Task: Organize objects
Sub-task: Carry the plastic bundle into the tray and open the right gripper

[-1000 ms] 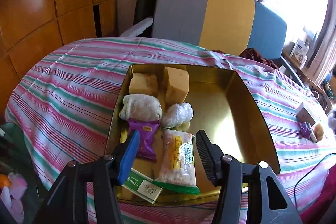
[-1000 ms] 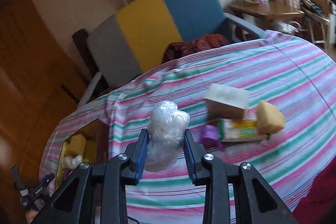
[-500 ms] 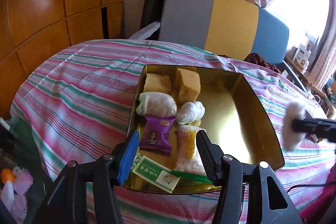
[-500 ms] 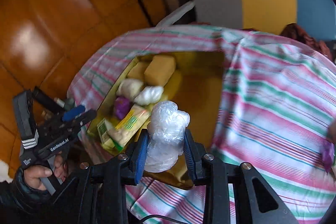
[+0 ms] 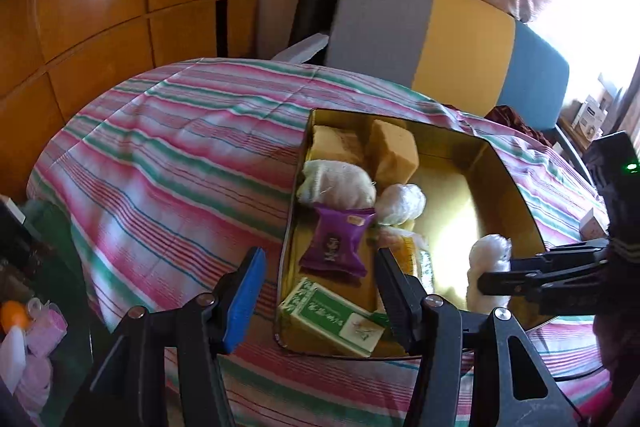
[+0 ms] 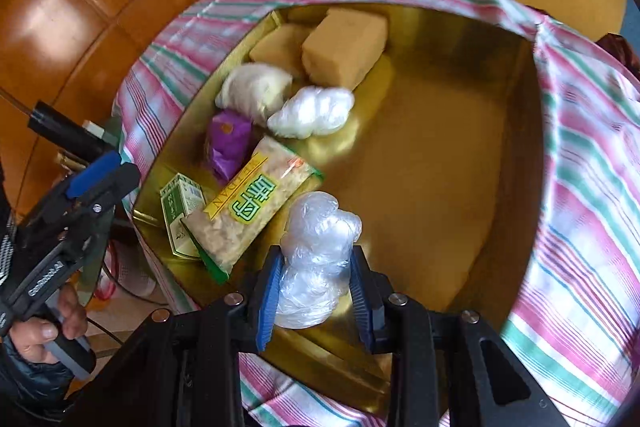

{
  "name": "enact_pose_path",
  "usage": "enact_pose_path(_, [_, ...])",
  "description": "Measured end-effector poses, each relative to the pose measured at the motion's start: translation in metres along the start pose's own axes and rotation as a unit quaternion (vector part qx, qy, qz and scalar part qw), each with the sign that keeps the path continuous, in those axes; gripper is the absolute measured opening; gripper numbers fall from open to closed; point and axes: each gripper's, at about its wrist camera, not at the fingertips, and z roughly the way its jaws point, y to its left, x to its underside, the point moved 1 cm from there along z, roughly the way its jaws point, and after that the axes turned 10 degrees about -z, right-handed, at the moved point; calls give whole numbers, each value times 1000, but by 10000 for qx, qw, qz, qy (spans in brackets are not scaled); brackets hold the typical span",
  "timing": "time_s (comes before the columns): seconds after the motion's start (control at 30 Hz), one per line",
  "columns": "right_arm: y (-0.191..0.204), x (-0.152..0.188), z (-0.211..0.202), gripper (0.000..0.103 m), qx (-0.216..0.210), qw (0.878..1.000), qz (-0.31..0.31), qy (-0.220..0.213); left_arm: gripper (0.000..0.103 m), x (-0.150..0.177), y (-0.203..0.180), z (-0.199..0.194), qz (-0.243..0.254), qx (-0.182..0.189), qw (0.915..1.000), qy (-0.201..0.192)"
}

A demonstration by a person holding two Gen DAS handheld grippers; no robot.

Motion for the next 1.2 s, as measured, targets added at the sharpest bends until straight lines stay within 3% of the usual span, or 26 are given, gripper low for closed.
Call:
enact_pose_path(0.13, [10, 0, 20, 36, -103, 9997, -82, 188, 57, 2, 8, 3, -60, -69, 9999, 55])
enact_pose_path(0.33, [13, 7, 21, 44, -242, 9997, -3, 47, 60, 4, 9, 3, -53, -104, 9999, 53])
enact_pose_path(0.47, [10, 11, 16, 46, -257, 9996, 83, -56, 60, 4, 5, 2, -1, -92, 10000, 36])
enact_pose_path(0.73, [6, 16, 1, 59, -204, 9992, 237, -243, 62, 4, 0, -4, 85, -111, 9999, -51])
enact_pose_path(1.2, [2, 29, -39, 66, 153, 9960, 345, -811, 64, 5, -18, -18, 329, -78, 9992, -227])
